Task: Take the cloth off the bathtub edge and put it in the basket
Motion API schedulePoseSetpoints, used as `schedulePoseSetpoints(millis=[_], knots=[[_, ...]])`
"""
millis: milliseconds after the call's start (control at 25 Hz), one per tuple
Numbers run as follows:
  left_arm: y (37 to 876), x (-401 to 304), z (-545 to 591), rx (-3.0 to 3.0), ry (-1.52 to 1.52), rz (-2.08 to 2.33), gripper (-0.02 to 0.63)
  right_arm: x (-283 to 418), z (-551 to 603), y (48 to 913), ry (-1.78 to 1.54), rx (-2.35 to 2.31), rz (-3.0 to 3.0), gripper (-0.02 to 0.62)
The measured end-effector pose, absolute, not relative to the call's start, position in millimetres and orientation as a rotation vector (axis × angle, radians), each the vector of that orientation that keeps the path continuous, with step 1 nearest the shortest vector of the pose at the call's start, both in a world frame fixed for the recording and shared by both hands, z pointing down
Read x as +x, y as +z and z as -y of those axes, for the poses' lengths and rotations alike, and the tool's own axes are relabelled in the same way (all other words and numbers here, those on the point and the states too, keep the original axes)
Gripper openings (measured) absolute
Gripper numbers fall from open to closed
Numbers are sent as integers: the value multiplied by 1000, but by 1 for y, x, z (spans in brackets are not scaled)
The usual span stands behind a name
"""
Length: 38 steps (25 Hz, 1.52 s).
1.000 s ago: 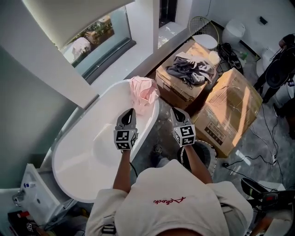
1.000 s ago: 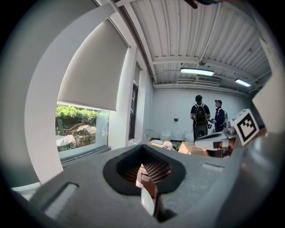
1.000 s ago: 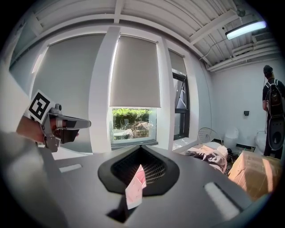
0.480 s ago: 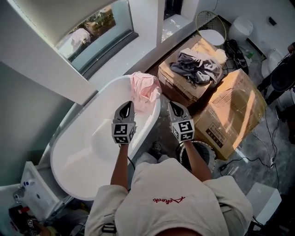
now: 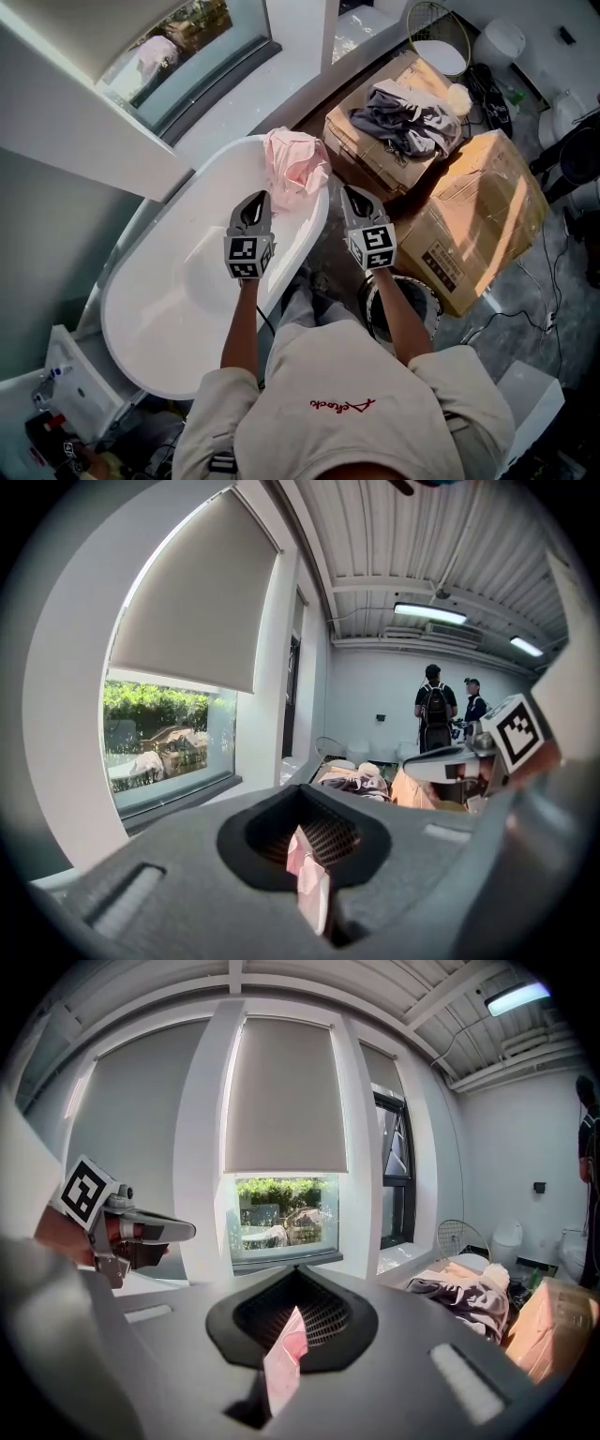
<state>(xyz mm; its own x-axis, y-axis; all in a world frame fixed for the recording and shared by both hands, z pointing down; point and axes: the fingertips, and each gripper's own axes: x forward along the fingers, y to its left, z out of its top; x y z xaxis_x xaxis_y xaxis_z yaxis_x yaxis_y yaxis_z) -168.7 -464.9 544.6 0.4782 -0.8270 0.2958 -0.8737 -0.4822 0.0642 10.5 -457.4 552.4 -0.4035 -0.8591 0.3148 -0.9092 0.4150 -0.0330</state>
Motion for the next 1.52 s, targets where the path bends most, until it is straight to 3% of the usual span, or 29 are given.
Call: schedulePoseSetpoints(millis=[1520], knots=[[791,-170,660,2297,467,1253,0,-16,637,794,651,1467,2186,6]])
